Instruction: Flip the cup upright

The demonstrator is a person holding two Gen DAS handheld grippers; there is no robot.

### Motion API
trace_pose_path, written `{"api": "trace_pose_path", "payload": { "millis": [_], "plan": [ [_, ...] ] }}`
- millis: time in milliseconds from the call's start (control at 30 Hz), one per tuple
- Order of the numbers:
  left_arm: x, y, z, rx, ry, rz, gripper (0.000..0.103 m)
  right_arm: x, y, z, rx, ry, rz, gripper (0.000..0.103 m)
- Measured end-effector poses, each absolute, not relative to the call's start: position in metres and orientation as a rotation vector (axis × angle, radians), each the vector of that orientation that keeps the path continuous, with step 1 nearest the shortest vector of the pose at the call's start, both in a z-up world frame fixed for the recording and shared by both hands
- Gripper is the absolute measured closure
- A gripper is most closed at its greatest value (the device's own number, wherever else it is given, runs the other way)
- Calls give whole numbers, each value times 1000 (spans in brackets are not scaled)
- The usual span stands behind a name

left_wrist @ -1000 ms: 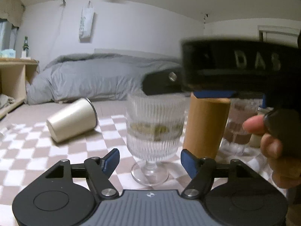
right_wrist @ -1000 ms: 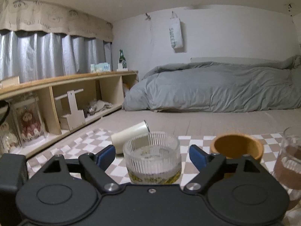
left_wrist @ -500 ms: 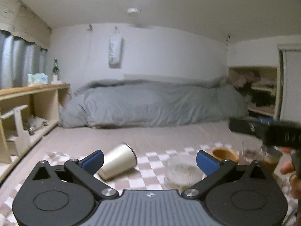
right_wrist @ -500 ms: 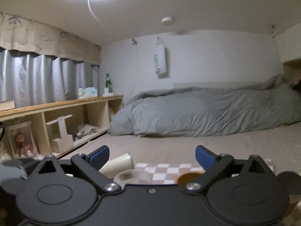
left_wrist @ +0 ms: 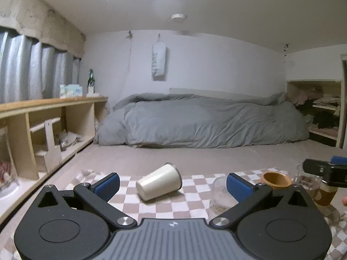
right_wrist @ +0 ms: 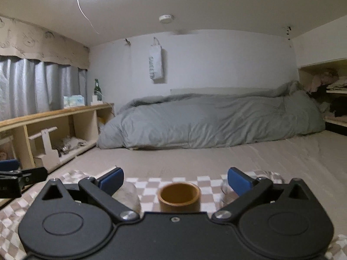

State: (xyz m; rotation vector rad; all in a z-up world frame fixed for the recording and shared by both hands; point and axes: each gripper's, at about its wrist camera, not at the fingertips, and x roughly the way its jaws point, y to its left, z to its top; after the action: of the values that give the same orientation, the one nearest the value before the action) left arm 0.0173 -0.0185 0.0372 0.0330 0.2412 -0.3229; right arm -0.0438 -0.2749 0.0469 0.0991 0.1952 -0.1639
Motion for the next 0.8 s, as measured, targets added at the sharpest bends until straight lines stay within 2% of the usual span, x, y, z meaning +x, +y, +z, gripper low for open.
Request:
{"api": "trace_pose_path", "payload": {
  "millis": [333,800],
  "plan": [
    [28,-13,13,60,294,-300,0,-41,-273,24,47,251,-186,0],
    [29,-13,7,67,303,-274,0,-35,-271,18,32,282,-194,0]
  ]
}}
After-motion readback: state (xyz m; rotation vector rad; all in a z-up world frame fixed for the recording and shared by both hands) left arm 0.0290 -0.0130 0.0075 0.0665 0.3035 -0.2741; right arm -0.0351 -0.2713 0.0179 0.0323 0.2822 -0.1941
